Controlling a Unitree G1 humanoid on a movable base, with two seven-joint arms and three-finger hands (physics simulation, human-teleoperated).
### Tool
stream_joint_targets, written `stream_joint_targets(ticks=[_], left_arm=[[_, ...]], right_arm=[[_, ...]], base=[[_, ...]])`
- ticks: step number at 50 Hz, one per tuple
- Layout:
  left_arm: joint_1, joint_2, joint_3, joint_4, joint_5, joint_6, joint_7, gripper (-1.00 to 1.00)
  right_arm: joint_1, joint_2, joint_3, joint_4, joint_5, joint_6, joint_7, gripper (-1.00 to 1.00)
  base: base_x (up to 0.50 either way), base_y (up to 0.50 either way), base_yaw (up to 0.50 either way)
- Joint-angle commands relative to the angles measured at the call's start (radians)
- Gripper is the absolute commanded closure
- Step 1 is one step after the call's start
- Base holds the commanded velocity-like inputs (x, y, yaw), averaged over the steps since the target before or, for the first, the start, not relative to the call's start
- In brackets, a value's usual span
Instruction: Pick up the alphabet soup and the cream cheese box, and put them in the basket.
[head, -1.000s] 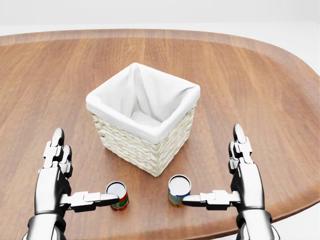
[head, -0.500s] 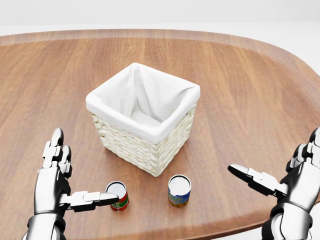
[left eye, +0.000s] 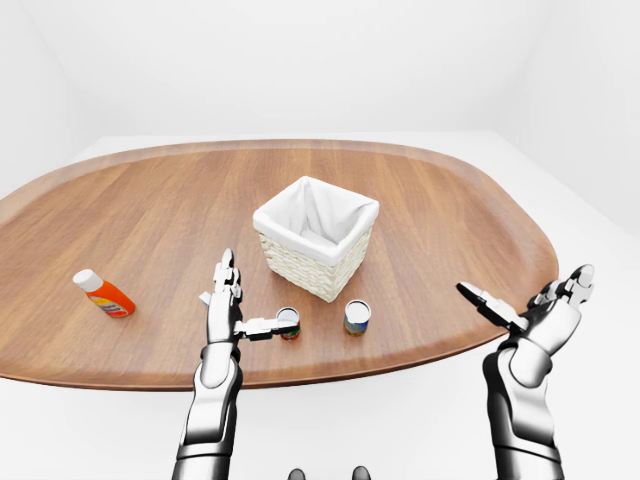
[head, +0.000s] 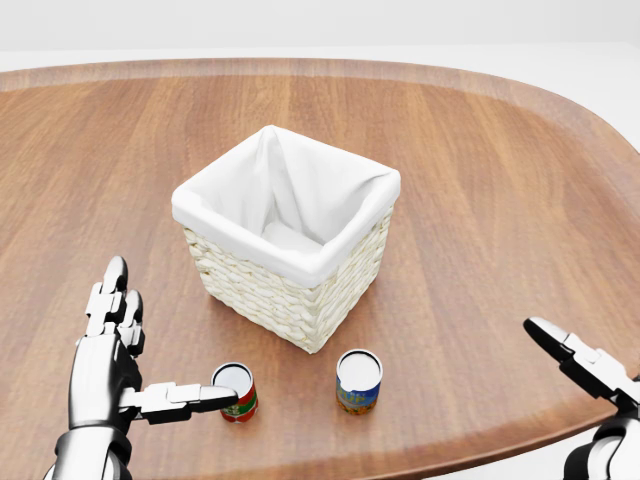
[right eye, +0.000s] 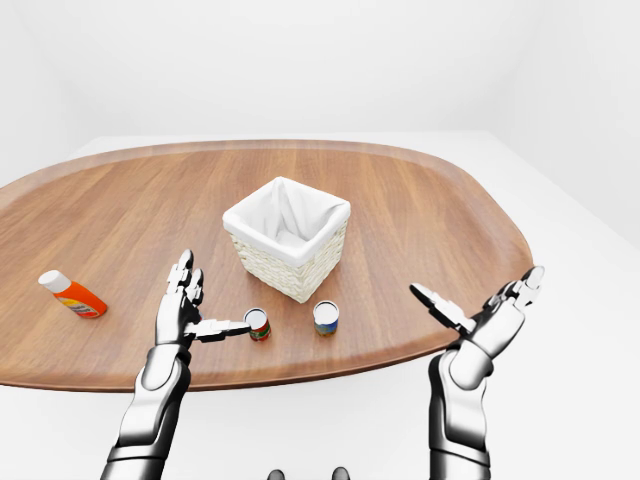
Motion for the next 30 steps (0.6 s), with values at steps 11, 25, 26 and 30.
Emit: stream_joint_targets(ticks=[11, 25, 26, 30], left_arm=[[-0.002, 0.001, 0.001, -0.006, 0.0, 0.01, -0.002, -1.0], [-0.029, 0.011, 0.02, 0.052, -0.033, -0.014, -0.016, -1.0], [-0.029, 0.011, 0.019, 0.052, -0.033, -0.014, -0.016, -1.0], [-0.029, 0.012, 0.019, 0.052, -0.033, -0.014, -0.015, -1.0]], right_arm=[[-0.004, -0.005, -0.018, 0.005, -0.043, 0.0, 0.0, -1.0], [-0.027, -0.012, 0.003, 0.037, -0.049, 0.0, 0.0, -1.0], [-0.027, -0.012, 0.003, 0.037, -0.049, 0.0, 0.0, -1.0], [-0.027, -0.012, 0.003, 0.037, -0.049, 0.0, 0.0, -1.0]], base=[[0.0, 0.0, 0.0], [0.0, 0.0, 0.0], [0.0, 0.0, 0.0], [0.0, 0.0, 0.0]])
